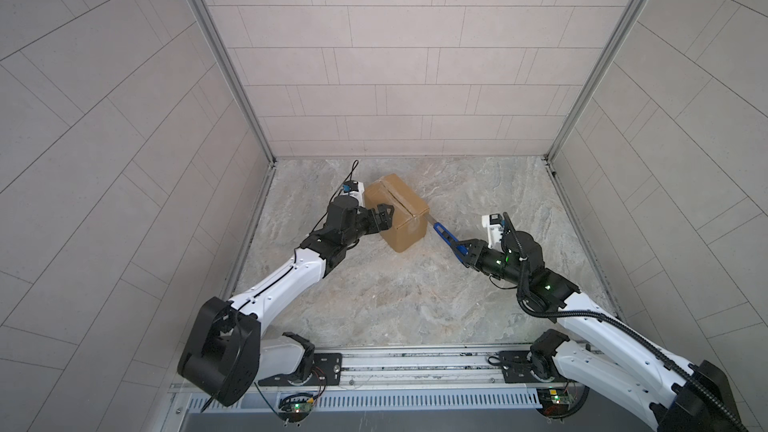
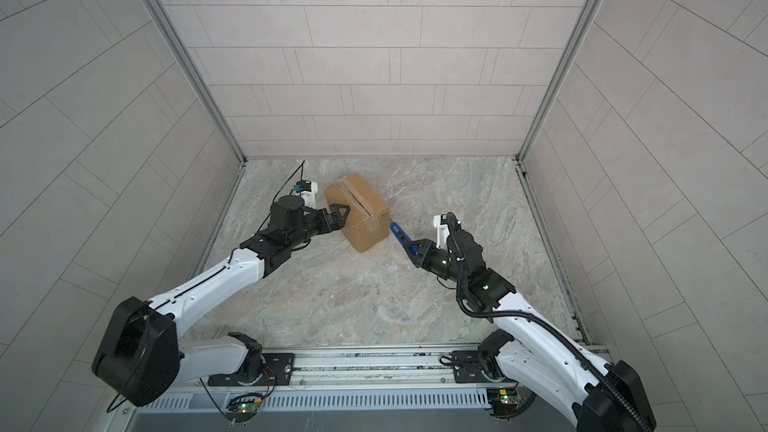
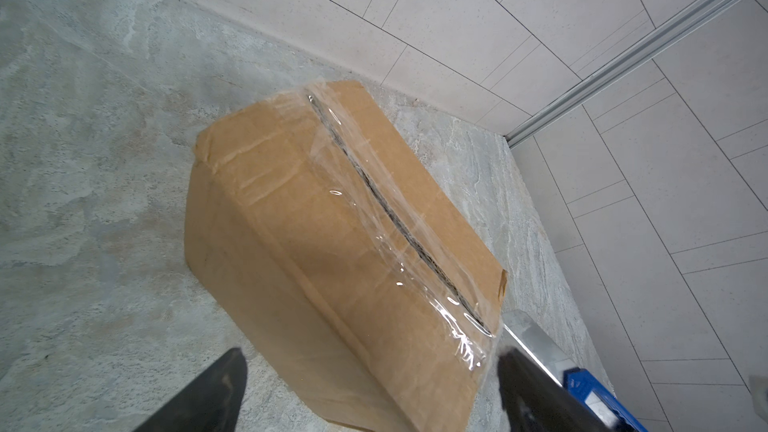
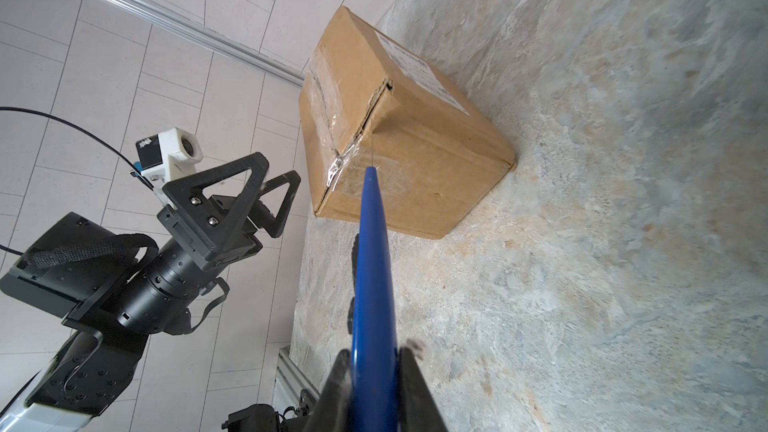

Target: Unpack the express box

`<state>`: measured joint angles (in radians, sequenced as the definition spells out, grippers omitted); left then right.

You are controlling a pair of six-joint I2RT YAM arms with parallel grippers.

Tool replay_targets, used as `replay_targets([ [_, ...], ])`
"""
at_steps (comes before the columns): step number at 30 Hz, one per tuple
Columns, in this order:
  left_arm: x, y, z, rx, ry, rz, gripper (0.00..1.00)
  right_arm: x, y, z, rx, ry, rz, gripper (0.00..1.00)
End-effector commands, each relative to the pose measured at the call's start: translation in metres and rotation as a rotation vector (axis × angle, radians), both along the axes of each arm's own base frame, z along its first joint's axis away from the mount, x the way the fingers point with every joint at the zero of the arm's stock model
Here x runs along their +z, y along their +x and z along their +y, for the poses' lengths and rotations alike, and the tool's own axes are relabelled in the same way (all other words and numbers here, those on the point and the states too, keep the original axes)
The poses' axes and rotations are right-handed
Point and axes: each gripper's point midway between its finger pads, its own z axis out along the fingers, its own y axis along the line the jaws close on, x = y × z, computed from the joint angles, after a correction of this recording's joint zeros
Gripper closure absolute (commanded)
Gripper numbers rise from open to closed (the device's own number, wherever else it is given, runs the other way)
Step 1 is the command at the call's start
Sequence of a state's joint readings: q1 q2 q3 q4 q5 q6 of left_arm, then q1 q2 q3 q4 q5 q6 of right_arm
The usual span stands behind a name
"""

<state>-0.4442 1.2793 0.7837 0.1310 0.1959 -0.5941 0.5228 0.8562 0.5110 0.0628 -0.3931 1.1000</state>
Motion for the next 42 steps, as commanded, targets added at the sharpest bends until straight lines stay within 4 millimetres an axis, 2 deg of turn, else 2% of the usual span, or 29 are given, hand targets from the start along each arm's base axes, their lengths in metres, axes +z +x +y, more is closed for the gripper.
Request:
replay_targets([
  [1, 0.002, 0.004, 0.001, 0.006, -0.006, -0.015, 0.03, 0.024, 0.004, 0.002, -0.003, 0.034, -0.055, 1.0],
  [42, -0.008, 0.004, 0.0, 0.006, -0.002, 0.002, 0.03, 0.035, 0.006, 0.005, 0.008, 0.047, -0.07, 1.0],
])
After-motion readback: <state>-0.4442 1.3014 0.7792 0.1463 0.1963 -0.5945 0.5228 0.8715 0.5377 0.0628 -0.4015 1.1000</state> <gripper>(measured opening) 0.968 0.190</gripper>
